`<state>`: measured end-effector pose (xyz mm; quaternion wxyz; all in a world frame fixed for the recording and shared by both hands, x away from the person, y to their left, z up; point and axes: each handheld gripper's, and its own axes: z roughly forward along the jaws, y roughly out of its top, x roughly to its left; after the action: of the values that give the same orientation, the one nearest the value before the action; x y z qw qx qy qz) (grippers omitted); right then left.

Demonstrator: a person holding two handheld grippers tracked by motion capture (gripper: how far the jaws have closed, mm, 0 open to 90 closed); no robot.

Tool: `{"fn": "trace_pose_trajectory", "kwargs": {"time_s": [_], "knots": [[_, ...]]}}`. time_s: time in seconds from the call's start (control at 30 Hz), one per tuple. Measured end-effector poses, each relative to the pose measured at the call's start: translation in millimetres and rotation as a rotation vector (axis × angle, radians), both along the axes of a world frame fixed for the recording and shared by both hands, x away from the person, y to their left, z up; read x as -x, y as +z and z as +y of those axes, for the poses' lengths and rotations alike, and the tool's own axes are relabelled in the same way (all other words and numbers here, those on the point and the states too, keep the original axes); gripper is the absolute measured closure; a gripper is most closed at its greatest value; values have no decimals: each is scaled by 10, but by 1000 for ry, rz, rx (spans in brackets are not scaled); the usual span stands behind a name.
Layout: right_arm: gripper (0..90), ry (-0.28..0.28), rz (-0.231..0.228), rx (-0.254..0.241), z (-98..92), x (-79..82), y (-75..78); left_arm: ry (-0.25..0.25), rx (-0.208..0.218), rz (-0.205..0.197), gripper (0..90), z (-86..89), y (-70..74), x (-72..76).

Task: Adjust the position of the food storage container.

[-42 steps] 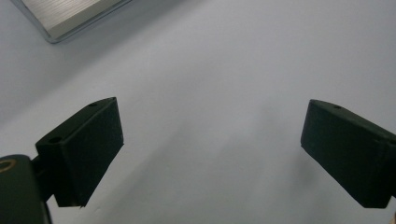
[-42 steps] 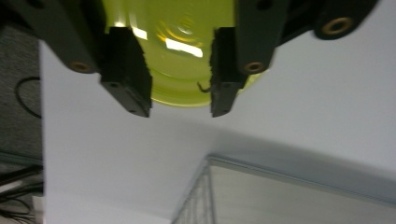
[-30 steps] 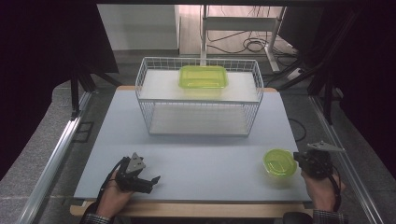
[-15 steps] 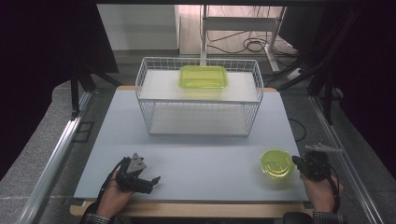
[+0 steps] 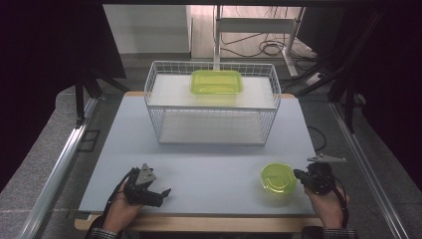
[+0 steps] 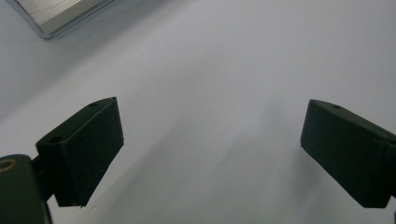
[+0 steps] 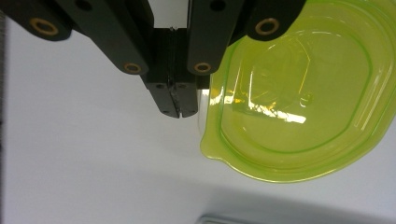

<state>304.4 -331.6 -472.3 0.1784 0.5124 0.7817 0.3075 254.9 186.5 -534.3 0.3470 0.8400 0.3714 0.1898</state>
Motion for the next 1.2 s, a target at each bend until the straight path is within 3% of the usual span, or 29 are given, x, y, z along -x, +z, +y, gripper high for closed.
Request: {"fn": "trace_pose_trajectory", "kwargs": {"time_s": [0.17, 0.37, 0.57, 0.67, 1.2], "knots": [[887, 23, 2, -8, 99, 22, -7, -3, -3, 2, 58, -6, -3, 1], [884, -12, 5, -20, -6, 102, -34, -2, -3, 4, 58, -6, -6, -2], [885, 14, 89, -62, 34, 285, -185, -5, -5, 6, 58, -13, -12, -2], [887, 29, 110, -64, 100, 327, -236, -5, -5, 6, 58, -13, -11, -2], [883, 121, 129, -106, 459, 189, -321, -11, -14, 10, 58, -23, -19, -5]]}}
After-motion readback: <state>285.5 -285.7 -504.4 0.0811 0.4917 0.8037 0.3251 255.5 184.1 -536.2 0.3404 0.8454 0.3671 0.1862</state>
